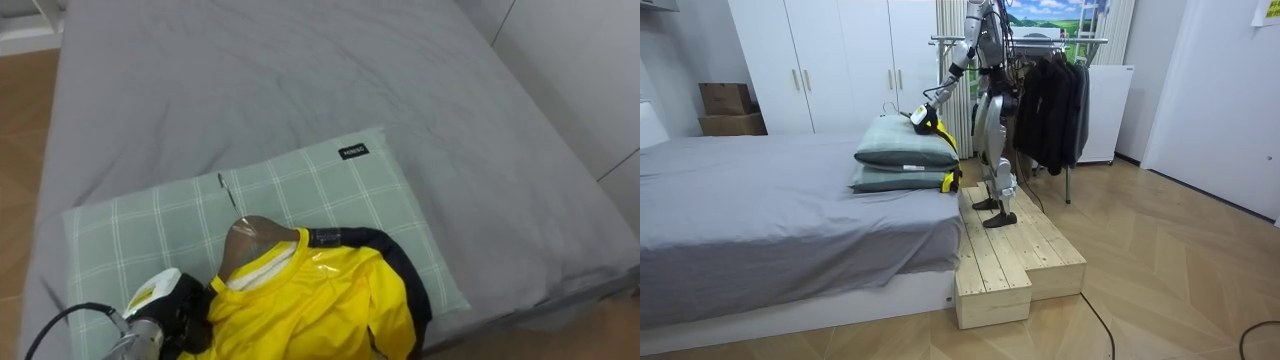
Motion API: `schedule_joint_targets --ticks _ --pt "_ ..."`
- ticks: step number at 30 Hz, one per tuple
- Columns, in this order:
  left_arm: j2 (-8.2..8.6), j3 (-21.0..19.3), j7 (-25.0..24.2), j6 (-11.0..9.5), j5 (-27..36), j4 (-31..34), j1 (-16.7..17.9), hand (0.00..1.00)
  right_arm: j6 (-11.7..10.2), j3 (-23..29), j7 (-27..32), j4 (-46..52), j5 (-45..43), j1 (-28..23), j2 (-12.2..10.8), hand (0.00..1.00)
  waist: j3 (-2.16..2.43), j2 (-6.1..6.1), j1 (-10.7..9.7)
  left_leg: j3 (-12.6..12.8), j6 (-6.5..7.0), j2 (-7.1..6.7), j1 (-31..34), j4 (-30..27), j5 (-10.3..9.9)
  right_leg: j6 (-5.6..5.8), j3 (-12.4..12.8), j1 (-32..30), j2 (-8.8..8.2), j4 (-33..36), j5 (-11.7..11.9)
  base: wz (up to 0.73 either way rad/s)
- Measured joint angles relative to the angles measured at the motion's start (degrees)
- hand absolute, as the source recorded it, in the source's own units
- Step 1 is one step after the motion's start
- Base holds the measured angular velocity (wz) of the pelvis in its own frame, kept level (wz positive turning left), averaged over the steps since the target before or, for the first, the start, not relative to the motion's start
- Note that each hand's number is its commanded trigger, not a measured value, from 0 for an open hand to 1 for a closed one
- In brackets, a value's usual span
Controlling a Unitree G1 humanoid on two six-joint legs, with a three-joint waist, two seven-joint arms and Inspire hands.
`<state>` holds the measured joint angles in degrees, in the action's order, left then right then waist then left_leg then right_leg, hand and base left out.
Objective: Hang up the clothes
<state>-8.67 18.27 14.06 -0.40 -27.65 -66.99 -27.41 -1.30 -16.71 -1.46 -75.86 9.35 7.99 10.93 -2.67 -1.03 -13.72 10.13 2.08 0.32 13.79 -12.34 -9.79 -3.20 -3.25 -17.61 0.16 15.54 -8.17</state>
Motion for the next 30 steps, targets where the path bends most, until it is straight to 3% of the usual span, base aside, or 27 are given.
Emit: schedule_joint_targets --ticks 7,10,11,12,20,23,26,30 --pt "0.29 -0.06 -1.47 -0.34 1.19 0.36 2.51 1.0 -0.01 0.11 -0.82 -0.21 0.76 -1.2 0.03 0.0 0.17 0.08 -0.04 0.29 0.13 -0.14 -3.43 1.22 0.11 0.07 0.3 3.38 0.06 -1.29 -0.03 -0.01" --pt "0.52 -0.03 -2.2 -0.34 1.06 1.81 3.73 1.0 0.04 0.69 -1.52 -0.44 1.7 -2.09 0.03 0.0 0.84 0.14 -0.03 0.27 0.13 -0.09 -4.54 1.5 0.11 0.16 -0.03 4.93 0.04 -2.01 0.03 0.09" --pt "0.52 -0.04 -2.29 -0.27 0.87 2.44 4.61 1.0 -0.07 1.07 -1.96 -0.48 1.84 -2.67 0.06 0.0 1.4 0.15 -0.18 0.21 0.13 -0.09 -5.15 1.59 0.11 0.18 -0.08 5.74 0.03 -2.43 0.02 0.04" --pt "0.63 -0.03 -2.29 -0.26 0.5 3.34 5.26 1.0 -0.11 1.48 -2.47 -0.47 1.94 -3.12 0.12 0.0 1.51 0.16 -0.15 0.22 0.13 -0.09 -6.0 1.72 0.11 0.18 -0.07 6.74 0.04 -2.89 0.01 0.0" --pt "0.51 -0.13 -1.78 -0.4 0.94 8.12 7.51 1.0 -0.09 3.05 -3.59 -0.76 2.11 -4.39 0.46 0.0 1.64 -0.04 0.22 0.19 0.13 -0.09 -9.89 2.13 0.1 0.34 -0.02 10.57 0.02 -3.37 -0.09 0.0" --pt "0.31 -0.15 -1.78 -0.39 1.03 9.82 8.85 1.0 -0.09 5.27 -3.73 -0.62 2.27 -5.98 0.63 0.0 1.94 -0.46 0.17 0.0 0.13 -0.09 -11.69 2.47 0.1 0.4 0.01 12.58 0.13 -3.94 -0.07 0.03" --pt "-0.4 -0.16 -1.78 -0.37 0.93 14.74 10.24 1.0 -0.08 6.85 -3.71 0.03 1.72 -7.79 1.17 0.0 2.36 -1.08 0.31 0.0 0.13 -0.11 -12.41 2.79 0.1 0.47 0.01 13.04 0.07 -3.75 -0.09 0.0" --pt "-1.4 -0.11 -1.78 -0.4 -0.18 22.33 12.47 1.0 -0.04 6.85 -4.03 -0.45 -0.02 -9.6 2.0 0.0 2.34 -1.01 0.17 0.0 0.13 -0.19 -14.52 2.95 0.1 0.68 0.01 15.16 0.02 -3.82 -0.24 0.0"
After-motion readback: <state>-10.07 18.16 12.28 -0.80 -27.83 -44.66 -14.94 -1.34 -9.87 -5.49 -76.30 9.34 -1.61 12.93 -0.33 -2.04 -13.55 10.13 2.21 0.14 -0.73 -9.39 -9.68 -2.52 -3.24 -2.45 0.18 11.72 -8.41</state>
